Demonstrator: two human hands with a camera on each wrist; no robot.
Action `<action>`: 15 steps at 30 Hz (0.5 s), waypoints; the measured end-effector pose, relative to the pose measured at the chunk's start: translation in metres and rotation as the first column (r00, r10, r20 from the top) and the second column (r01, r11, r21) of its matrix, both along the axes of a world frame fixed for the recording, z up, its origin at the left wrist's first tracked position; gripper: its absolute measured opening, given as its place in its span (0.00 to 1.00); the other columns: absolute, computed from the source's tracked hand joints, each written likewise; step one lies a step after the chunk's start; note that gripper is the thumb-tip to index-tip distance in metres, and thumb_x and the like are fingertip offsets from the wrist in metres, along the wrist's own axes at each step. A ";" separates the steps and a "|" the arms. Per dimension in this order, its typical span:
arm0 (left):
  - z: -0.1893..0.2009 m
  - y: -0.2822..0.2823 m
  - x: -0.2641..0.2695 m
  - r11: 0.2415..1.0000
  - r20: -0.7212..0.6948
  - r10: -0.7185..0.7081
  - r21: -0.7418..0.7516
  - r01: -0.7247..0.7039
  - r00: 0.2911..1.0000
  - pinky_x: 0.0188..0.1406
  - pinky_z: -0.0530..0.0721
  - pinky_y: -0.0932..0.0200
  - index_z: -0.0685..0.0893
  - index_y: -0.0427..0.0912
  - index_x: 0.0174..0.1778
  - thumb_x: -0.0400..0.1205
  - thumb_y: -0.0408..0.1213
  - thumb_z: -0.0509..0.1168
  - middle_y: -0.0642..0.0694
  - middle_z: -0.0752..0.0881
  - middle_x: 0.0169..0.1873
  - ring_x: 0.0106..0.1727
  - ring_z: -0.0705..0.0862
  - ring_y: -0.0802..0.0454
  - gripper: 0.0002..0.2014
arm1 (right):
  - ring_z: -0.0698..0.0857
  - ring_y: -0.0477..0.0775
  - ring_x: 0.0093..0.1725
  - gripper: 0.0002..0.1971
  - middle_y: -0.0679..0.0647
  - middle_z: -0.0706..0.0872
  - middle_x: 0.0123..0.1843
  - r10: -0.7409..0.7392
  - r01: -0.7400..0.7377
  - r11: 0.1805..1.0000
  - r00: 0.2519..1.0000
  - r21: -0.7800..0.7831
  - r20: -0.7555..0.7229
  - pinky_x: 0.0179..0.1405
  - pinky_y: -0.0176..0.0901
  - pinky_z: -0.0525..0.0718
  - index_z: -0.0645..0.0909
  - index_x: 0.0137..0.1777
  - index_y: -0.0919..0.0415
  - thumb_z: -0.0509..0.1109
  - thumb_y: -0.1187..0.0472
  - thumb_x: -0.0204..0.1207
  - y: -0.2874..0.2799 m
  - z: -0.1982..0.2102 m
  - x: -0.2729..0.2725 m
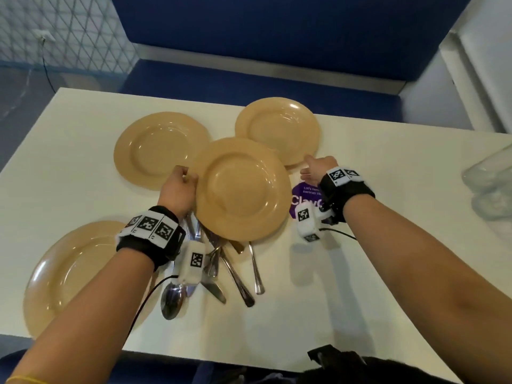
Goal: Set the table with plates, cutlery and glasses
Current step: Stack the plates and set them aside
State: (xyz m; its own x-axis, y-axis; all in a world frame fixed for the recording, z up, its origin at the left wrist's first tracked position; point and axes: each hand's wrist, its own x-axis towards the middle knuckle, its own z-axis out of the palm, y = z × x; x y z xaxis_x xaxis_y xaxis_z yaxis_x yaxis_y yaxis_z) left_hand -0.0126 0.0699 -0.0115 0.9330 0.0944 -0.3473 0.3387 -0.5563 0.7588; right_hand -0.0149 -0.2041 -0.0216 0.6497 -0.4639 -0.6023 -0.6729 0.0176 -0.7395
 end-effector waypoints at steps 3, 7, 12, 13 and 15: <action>-0.006 0.012 0.012 0.998 0.015 0.052 -0.043 -0.051 0.999 0.52 0.79 0.49 0.74 0.39 0.61 0.86 0.39 0.54 0.41 0.82 0.50 0.51 0.80 0.43 0.11 | 0.89 0.63 0.55 0.13 0.60 0.90 0.40 -0.062 0.067 0.996 0.995 0.057 -0.075 0.62 0.56 0.85 0.81 0.36 0.66 0.65 0.57 0.77 0.002 -0.012 0.018; -0.014 0.025 0.023 0.985 -0.002 0.108 -0.134 -0.107 0.994 0.53 0.81 0.44 0.74 0.45 0.52 0.86 0.40 0.55 0.48 0.81 0.40 0.48 0.80 0.44 0.05 | 0.87 0.60 0.60 0.06 0.61 0.87 0.54 -0.183 0.186 0.959 0.982 0.214 -0.036 0.64 0.49 0.84 0.80 0.45 0.70 0.62 0.69 0.79 0.009 -0.021 0.032; -0.015 0.038 0.032 0.979 0.013 0.135 -0.159 -0.131 0.991 0.43 0.77 0.56 0.74 0.44 0.50 0.86 0.39 0.55 0.54 0.78 0.36 0.38 0.77 0.55 0.05 | 0.86 0.56 0.59 0.10 0.52 0.88 0.52 -0.318 0.307 0.942 0.945 0.134 0.073 0.55 0.40 0.84 0.79 0.52 0.65 0.57 0.62 0.85 0.011 -0.011 0.036; -0.014 0.041 0.034 0.976 0.014 0.145 -0.166 -0.141 0.989 0.43 0.75 0.56 0.75 0.44 0.50 0.85 0.38 0.55 0.52 0.79 0.36 0.38 0.77 0.54 0.05 | 0.88 0.52 0.52 0.08 0.47 0.89 0.39 -0.357 0.328 0.920 0.927 0.213 0.115 0.48 0.39 0.87 0.76 0.54 0.61 0.55 0.65 0.85 0.011 -0.010 0.037; -0.016 0.049 0.039 0.971 0.010 0.168 -0.173 -0.163 0.986 0.49 0.76 0.53 0.75 0.44 0.51 0.85 0.38 0.55 0.47 0.81 0.42 0.45 0.78 0.48 0.05 | 0.84 0.49 0.35 0.09 0.44 0.84 0.19 -0.423 0.388 0.901 0.887 0.195 0.186 0.39 0.39 0.89 0.73 0.53 0.60 0.54 0.72 0.83 0.008 -0.015 0.037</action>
